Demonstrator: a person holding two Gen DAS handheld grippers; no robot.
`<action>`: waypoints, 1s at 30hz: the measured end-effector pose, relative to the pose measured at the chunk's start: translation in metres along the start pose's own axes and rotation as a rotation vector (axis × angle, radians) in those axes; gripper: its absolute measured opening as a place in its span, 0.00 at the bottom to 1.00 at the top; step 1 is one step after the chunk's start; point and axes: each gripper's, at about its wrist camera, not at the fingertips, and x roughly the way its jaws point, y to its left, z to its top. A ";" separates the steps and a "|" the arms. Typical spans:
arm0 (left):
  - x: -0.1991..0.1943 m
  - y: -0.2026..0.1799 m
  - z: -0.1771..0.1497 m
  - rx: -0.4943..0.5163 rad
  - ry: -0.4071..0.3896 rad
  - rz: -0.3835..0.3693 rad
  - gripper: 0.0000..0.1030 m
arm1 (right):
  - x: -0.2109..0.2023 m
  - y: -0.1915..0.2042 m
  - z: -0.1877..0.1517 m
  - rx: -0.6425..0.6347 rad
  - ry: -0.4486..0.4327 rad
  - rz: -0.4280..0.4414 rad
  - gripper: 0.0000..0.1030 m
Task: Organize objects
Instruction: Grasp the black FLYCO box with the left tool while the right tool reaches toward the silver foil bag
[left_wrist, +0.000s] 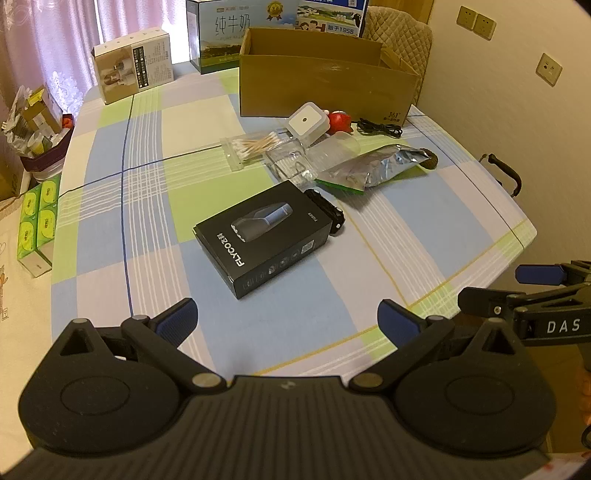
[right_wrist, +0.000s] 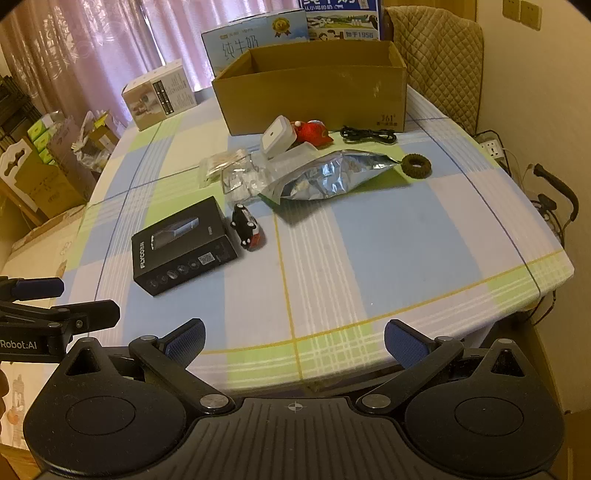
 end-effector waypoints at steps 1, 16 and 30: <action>0.001 0.000 0.000 -0.001 0.000 0.001 0.99 | 0.000 0.000 0.001 0.000 0.000 0.000 0.98; 0.004 -0.009 0.005 -0.003 0.008 0.004 0.99 | 0.005 -0.011 0.007 -0.002 0.007 0.006 0.98; 0.018 -0.021 0.014 0.009 0.023 0.007 0.99 | 0.011 -0.027 0.014 0.011 0.017 0.013 0.98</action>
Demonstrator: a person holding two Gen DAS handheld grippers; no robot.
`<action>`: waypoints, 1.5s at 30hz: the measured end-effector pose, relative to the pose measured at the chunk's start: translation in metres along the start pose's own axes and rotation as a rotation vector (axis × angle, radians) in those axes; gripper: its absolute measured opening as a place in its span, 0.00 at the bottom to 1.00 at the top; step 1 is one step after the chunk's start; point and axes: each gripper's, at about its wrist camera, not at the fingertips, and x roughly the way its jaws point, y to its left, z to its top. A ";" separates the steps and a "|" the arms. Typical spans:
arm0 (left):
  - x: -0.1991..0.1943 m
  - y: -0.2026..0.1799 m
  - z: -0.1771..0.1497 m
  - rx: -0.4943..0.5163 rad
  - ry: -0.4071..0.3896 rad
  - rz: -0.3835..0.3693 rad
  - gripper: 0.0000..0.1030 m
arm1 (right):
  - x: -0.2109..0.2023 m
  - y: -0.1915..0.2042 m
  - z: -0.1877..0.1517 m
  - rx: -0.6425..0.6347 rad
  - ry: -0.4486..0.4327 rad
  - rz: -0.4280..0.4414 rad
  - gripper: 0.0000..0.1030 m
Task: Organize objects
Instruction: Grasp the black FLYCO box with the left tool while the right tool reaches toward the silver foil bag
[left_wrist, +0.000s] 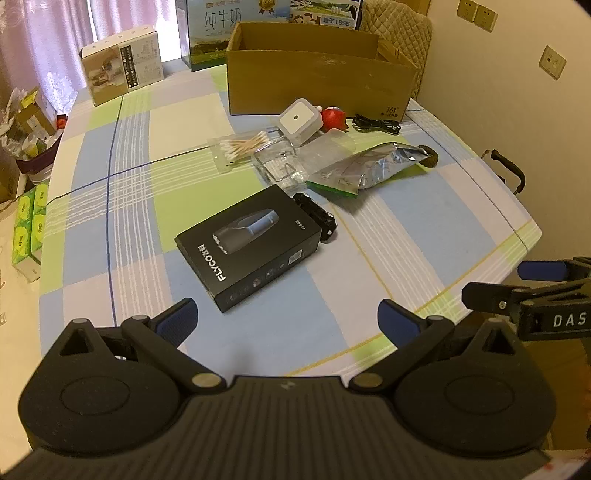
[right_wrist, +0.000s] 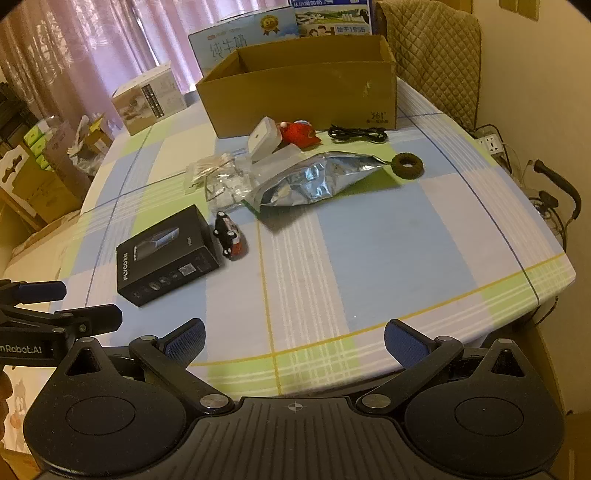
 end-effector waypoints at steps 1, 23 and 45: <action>0.002 0.000 0.001 0.002 0.001 0.001 0.99 | 0.001 -0.002 0.001 0.002 0.002 0.000 0.98; 0.078 0.025 0.041 0.224 -0.007 0.035 0.99 | 0.007 -0.052 0.024 0.091 -0.001 -0.041 0.98; 0.134 0.031 0.053 0.341 0.070 -0.031 0.98 | 0.014 -0.071 0.040 0.125 0.004 -0.073 0.98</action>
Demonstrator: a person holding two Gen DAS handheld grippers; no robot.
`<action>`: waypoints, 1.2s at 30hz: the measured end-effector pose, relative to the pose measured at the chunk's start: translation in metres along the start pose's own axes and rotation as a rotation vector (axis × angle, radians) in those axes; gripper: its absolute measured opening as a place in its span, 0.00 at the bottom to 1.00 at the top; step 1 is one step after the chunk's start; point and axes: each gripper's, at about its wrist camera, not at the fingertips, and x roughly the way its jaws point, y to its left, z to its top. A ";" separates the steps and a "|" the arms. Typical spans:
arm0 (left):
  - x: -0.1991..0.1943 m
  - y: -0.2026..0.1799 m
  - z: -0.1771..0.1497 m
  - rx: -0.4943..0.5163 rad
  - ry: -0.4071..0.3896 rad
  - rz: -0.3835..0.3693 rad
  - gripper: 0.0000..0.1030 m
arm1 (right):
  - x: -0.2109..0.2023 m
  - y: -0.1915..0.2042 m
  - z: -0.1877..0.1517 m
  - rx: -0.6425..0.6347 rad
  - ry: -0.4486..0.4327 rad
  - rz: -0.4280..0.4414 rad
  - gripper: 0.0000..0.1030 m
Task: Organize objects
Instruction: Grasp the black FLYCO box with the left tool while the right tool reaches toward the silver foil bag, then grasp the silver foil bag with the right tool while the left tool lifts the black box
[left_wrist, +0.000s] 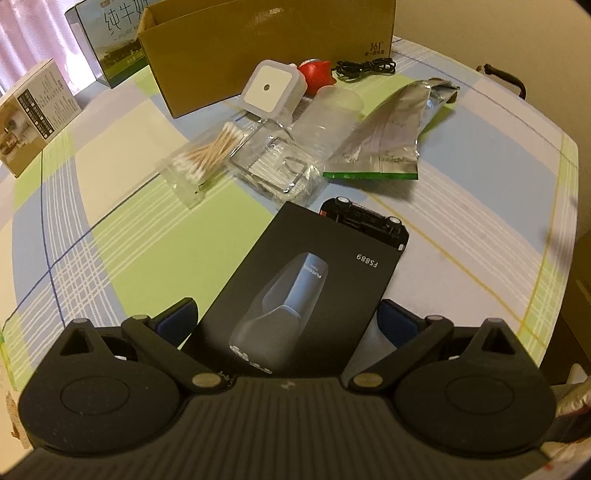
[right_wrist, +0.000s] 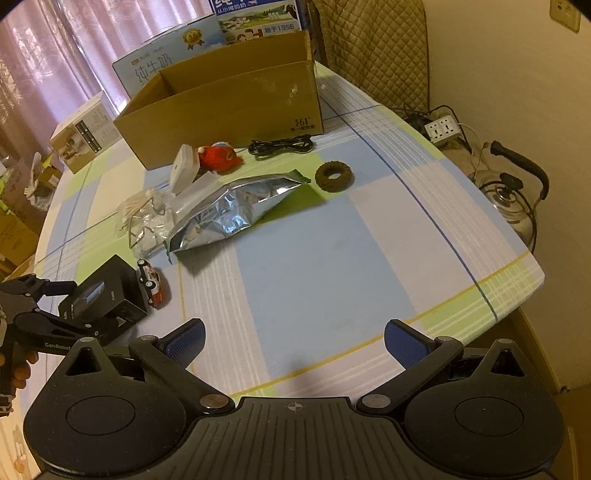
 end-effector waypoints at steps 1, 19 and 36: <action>-0.001 0.001 0.000 -0.006 -0.004 -0.001 0.97 | 0.001 0.000 0.000 -0.001 0.000 0.000 0.98; -0.034 0.040 -0.048 -0.371 0.008 0.154 0.86 | 0.044 0.007 0.037 0.071 -0.013 0.184 0.98; -0.028 0.074 -0.049 -0.652 0.092 0.308 0.84 | 0.145 -0.010 0.107 0.479 0.055 0.298 0.67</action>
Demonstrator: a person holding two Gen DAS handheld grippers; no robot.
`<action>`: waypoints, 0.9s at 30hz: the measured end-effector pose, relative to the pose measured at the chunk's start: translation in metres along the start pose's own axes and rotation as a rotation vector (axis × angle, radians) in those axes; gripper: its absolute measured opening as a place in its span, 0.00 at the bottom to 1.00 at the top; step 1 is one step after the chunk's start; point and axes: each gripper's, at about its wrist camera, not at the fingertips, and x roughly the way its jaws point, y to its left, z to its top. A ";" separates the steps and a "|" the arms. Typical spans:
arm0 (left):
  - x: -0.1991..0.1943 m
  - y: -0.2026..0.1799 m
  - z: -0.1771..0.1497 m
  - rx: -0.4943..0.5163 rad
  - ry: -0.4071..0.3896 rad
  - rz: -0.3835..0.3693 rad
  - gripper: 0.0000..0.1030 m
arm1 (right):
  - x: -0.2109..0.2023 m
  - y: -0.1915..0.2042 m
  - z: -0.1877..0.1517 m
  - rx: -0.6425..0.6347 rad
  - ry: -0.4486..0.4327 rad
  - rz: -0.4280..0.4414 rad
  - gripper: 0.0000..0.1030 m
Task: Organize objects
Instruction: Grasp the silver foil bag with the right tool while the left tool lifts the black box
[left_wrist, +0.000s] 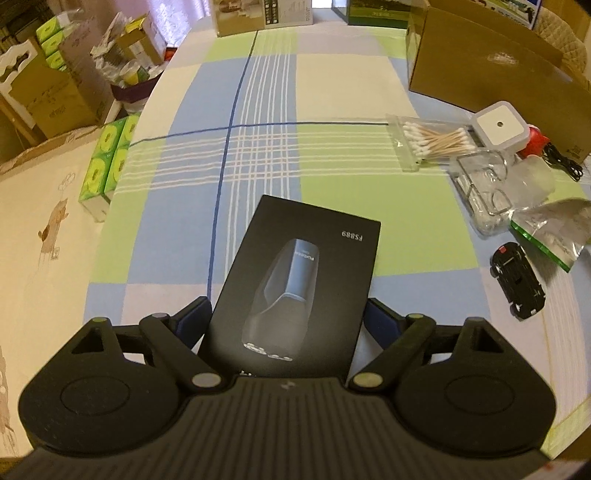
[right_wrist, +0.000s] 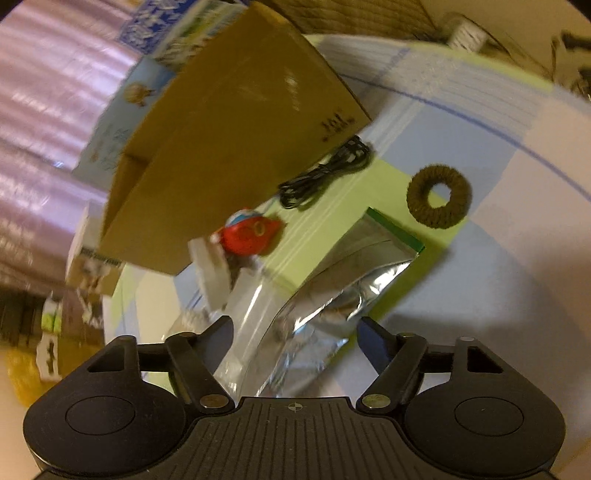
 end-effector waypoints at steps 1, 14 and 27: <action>0.001 0.000 -0.001 -0.006 0.006 0.002 0.84 | 0.005 -0.002 0.002 0.013 0.009 -0.009 0.65; 0.006 -0.008 -0.005 -0.025 0.052 0.004 0.78 | 0.011 0.019 0.021 -0.498 0.249 -0.115 0.46; 0.004 -0.051 -0.004 0.004 0.075 -0.036 0.78 | -0.026 0.012 -0.015 -1.014 0.319 -0.159 0.44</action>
